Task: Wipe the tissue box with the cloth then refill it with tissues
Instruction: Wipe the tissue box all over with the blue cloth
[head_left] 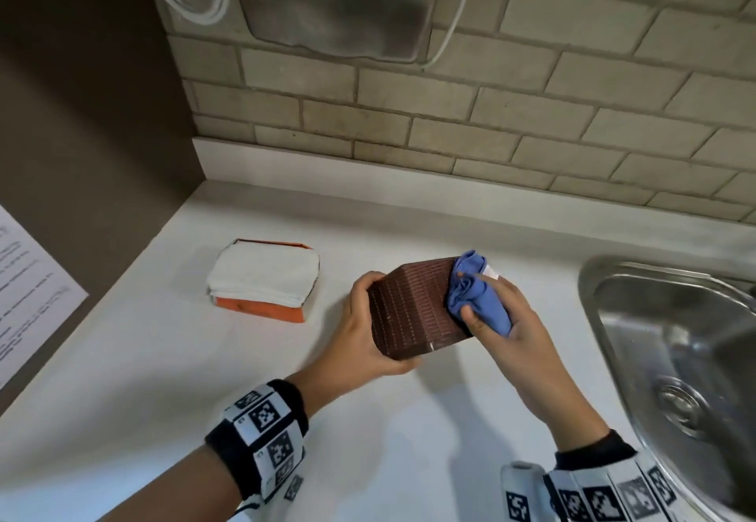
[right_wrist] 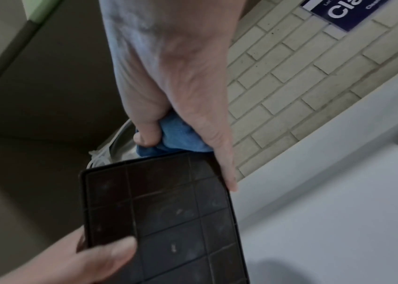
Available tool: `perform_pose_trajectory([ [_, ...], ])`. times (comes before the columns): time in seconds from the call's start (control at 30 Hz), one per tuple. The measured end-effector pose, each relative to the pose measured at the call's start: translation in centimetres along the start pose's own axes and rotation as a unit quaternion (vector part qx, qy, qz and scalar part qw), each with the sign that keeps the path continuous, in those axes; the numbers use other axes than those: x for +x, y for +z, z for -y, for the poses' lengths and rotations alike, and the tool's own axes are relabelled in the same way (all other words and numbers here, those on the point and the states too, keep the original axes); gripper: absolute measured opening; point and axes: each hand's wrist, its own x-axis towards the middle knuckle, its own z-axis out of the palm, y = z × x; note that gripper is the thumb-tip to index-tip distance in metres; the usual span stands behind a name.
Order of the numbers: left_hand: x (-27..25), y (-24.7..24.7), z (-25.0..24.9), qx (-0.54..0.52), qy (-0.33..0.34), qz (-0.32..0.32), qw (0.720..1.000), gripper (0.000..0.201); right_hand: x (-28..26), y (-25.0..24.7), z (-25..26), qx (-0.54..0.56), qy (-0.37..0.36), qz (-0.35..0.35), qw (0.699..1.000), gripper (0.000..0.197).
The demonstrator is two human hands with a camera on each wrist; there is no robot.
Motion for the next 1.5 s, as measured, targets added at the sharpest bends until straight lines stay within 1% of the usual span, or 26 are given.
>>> perform_pose_trajectory([
  [0.1, -0.1, 0.4, -0.1, -0.023, -0.007, 0.013, 1.0, 0.105, -0.5, 1.0, -0.7, -0.057, -0.019, -0.008, 0.998, 0.04],
  [0.27, 0.0, -0.3, -1.3, -0.064, -0.006, 0.044, 0.997, 0.106, -0.9, 2.1, -1.5, -0.115, -0.064, -0.023, 0.991, 0.042],
  [0.33, 0.1, -0.7, -1.7, -0.098, -0.024, 0.051, 0.994, 0.097, -1.2, 2.6, -1.7, -0.121, -0.077, -0.02, 0.99, 0.041],
  [0.4, 0.1, -1.0, -1.7, -0.108, -0.039, 0.053, 0.992, 0.086, -1.4, 2.6, -1.9, -0.098, -0.065, -0.02, 0.993, 0.038],
  [0.47, -0.1, -1.0, -1.5, -0.106, -0.047, 0.056, 0.992, 0.08, -1.4, 2.5, -1.8, -0.087, -0.052, -0.033, 0.994, 0.034],
  [0.5, -0.3, -0.9, -1.5, -0.119, -0.056, 0.059, 0.99, 0.078, -1.4, 2.7, -1.7, -0.103, -0.057, -0.049, 0.992, 0.033],
  [0.57, -0.4, -0.6, -1.6, -0.154, -0.067, 0.064, 0.984, 0.071, -1.4, 3.5, -1.2, -0.185, -0.106, -0.07, 0.975, 0.031],
  [0.6, -0.3, -0.6, -1.6, -0.165, -0.069, 0.064, 0.982, 0.066, -1.4, 3.9, -1.1, -0.221, -0.133, -0.059, 0.964, 0.033],
  [0.63, -0.3, -0.6, -1.6, -0.171, -0.07, 0.064, 0.981, 0.062, -1.3, 4.0, -1.3, -0.228, -0.151, -0.043, 0.961, 0.034],
  [0.7, -0.1, -0.9, -1.5, -0.187, -0.077, 0.07, 0.977, 0.057, -0.9, 3.6, -1.3, -0.172, -0.134, -0.044, 0.975, 0.03],
  [0.77, 0.1, -1.2, -1.6, -0.195, -0.086, 0.081, 0.974, 0.054, -0.3, 2.9, -1.4, -0.131, -0.108, -0.08, 0.982, 0.029],
  [0.83, 0.2, -1.3, -1.7, -0.195, -0.088, 0.079, 0.974, 0.051, -0.3, 3.2, -1.7, -0.157, -0.116, -0.08, 0.977, 0.029],
  [0.9, 0.1, -1.3, -1.6, -0.193, -0.086, 0.065, 0.975, 0.048, -0.7, 4.1, -2.3, -0.222, -0.129, -0.038, 0.966, 0.036],
  [0.93, 0.1, -1.3, -1.7, -0.193, -0.082, 0.062, 0.976, 0.047, -0.9, 4.1, -2.7, -0.241, -0.126, -0.018, 0.962, 0.041],
  [0.97, 0.0, -1.3, -1.6, -0.194, -0.079, 0.063, 0.976, 0.046, -0.8, 3.7, -2.8, -0.232, -0.116, -0.012, 0.966, 0.044],
  [1.0, 0.0, -1.3, -1.6, -0.196, -0.077, 0.065, 0.975, 0.046, -0.6, 3.1, -2.8, -0.212, -0.108, -0.022, 0.971, 0.045],
  [1.07, -0.1, -1.1, -1.6, -0.197, -0.076, 0.067, 0.975, 0.045, -0.1, 2.2, -2.7, -0.185, -0.094, -0.069, 0.976, 0.043],
  [1.13, 0.0, -0.9, -1.6, -0.194, -0.074, 0.062, 0.976, 0.044, -0.1, 2.9, -2.1, -0.222, -0.095, -0.096, 0.966, 0.043],
  [1.2, 0.0, -1.0, -1.6, -0.193, -0.071, 0.058, 0.977, 0.042, -0.4, 4.9, -1.5, -0.291, -0.125, -0.075, 0.946, 0.048],
  [1.27, 0.0, -1.2, -1.5, -0.184, -0.061, 0.053, 0.98, 0.039, -0.6, 5.7, -1.4, -0.31, -0.15, -0.038, 0.938, 0.05],
  [1.3, 0.0, -1.4, -1.5, -0.183, -0.056, 0.052, 0.98, 0.039, -0.1, 5.3, -1.3, -0.293, -0.148, -0.036, 0.944, 0.049],
  [1.33, -0.1, -1.5, -1.6, -0.184, -0.056, 0.053, 0.98, 0.039, 0.4, 4.5, -1.3, -0.26, -0.133, -0.051, 0.955, 0.046],
  [1.4, -0.1, -1.5, -1.7, -0.184, -0.061, 0.053, 0.98, 0.038, 1.3, 3.1, -1.3, -0.173, -0.084, -0.099, 0.976, 0.037],
  [1.43, -0.1, -1.4, -1.7, -0.182, -0.062, 0.05, 0.98, 0.038, 1.4, 2.9, -1.2, -0.158, -0.076, -0.112, 0.978, 0.034],
  [1.47, -0.1, -1.4, -1.8, -0.181, -0.062, 0.047, 0.98, 0.038, 1.3, 3.2, -0.8, -0.18, -0.086, -0.114, 0.973, 0.034],
  [1.5, 0.0, -1.4, -1.8, -0.183, -0.061, 0.044, 0.98, 0.038, 1.2, 3.7, -0.9, -0.23, -0.109, -0.106, 0.961, 0.038],
])
